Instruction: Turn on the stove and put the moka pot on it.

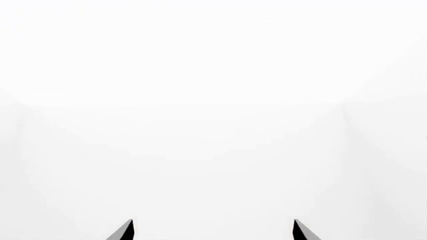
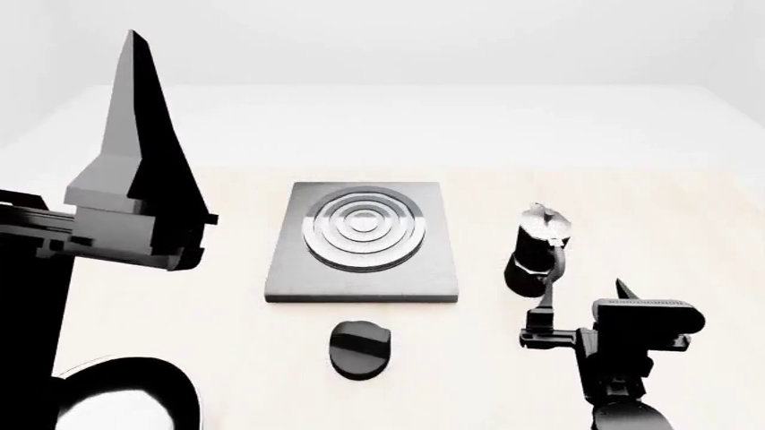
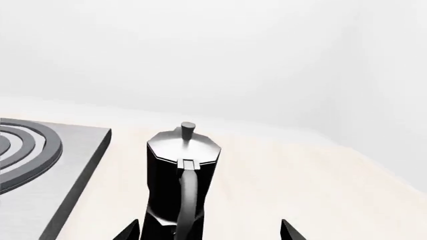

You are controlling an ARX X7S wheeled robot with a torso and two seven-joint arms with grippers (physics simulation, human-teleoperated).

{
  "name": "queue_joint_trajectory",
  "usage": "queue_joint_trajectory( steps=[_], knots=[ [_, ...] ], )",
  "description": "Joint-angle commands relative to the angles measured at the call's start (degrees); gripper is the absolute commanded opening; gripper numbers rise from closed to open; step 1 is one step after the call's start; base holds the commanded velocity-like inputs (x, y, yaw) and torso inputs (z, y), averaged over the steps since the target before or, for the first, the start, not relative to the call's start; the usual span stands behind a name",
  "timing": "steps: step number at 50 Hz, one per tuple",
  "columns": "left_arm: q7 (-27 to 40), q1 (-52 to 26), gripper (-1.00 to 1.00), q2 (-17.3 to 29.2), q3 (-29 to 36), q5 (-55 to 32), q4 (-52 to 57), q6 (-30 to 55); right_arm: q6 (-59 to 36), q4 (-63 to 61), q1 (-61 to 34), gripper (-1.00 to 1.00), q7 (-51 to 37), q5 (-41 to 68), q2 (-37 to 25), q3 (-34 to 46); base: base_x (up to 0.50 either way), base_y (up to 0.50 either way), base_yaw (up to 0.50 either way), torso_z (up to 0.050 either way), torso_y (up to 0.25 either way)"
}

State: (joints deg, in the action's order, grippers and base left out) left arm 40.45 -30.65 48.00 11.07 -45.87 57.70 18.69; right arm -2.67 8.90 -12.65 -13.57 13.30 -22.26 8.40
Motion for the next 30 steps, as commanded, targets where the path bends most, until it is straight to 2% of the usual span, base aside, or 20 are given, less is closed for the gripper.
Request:
queue_joint_trajectory(
  steps=[1, 19, 21, 30],
  knots=[
    [0.02, 0.28, 1.00, 0.18, 0.86, 0.23, -0.30, -1.02, 1.91, 6.80, -2.79, 1.00, 0.91, -0.93, 1.28, 1.16, 0.00, 0.00, 0.00, 0.000, 0.000],
    [-0.20, 1.54, 1.00, 0.81, 0.96, 0.25, -0.93, -2.72, 4.18, 18.96, -11.39, 1.00, 1.76, -2.99, 3.55, 3.01, 0.00, 0.00, 0.00, 0.000, 0.000],
    [-0.09, 1.54, 1.00, 0.93, 0.91, -0.01, -0.89, -2.77, 6.82, 22.45, -12.14, 1.00, 2.01, -3.41, 4.15, 3.17, 0.00, 0.00, 0.00, 0.000, 0.000],
    [0.07, 1.09, 1.00, 1.16, 1.11, -0.73, -1.03, -2.79, 4.53, 20.86, -13.22, 1.00, 1.95, -3.31, 4.01, 3.52, 0.00, 0.00, 0.00, 0.000, 0.000]
  ],
)
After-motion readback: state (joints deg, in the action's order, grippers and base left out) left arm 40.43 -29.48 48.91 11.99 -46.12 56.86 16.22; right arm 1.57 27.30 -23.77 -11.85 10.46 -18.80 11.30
